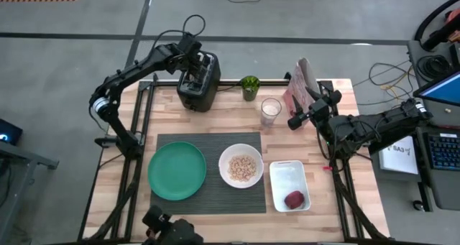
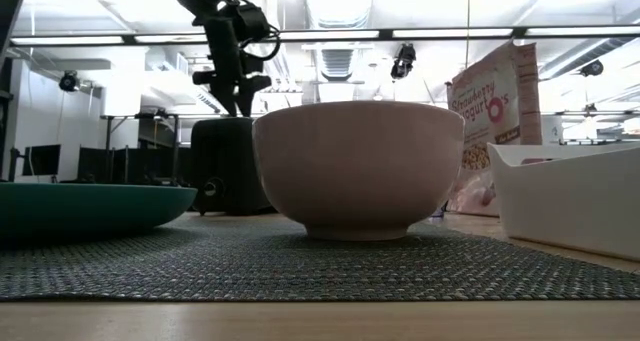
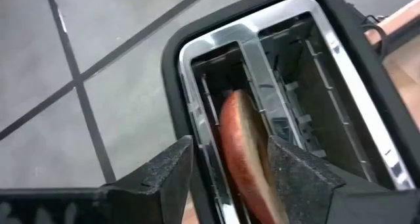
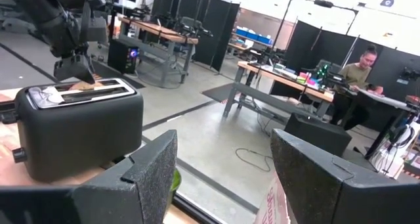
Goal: Arrange a breakfast setting
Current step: Put the bagel on the green plate
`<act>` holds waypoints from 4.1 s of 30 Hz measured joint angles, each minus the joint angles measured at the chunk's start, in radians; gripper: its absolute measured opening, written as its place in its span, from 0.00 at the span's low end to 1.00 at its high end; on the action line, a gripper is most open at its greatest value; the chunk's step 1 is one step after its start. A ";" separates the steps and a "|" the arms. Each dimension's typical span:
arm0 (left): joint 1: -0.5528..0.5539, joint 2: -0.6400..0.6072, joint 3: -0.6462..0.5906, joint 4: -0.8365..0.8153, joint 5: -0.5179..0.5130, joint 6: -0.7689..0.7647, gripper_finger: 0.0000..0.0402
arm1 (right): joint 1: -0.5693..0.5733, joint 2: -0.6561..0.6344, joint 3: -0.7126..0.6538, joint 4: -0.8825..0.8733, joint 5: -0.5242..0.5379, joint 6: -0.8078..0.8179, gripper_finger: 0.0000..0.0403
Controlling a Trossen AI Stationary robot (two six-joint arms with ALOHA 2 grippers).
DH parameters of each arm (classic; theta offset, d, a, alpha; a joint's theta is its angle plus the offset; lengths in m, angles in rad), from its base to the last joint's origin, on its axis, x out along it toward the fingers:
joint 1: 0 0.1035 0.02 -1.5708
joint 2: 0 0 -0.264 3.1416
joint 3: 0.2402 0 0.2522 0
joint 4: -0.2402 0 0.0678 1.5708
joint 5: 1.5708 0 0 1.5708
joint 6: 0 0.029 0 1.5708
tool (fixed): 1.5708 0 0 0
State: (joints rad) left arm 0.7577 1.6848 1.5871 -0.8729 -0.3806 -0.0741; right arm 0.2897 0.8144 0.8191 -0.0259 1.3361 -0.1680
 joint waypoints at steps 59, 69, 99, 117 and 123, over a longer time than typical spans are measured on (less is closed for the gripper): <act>-0.028 -0.001 -0.071 0.069 0.009 0.009 0.20 | 0.000 0.001 -0.002 0.001 -0.001 0.016 0.58; -0.028 0.036 -0.071 0.083 -0.002 0.037 0.05 | 0.000 0.001 -0.002 0.001 0.000 0.012 0.58; -0.059 0.015 0.230 -0.165 -0.006 0.144 0.00 | 0.000 0.001 -0.002 -0.001 -0.001 0.007 0.58; -0.396 -0.276 0.208 -0.636 0.341 0.001 0.00 | 0.000 0.001 -0.002 0.000 -0.001 -0.028 0.58; -0.563 -0.387 -0.040 -0.617 0.483 -0.183 0.00 | 0.000 0.000 -0.002 -0.001 -0.001 -0.034 0.58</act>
State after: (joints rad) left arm 0.1943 1.2978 1.5471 -1.4902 0.1021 -0.2573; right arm 0.2897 0.8146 0.8169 -0.0273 1.3354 -0.2020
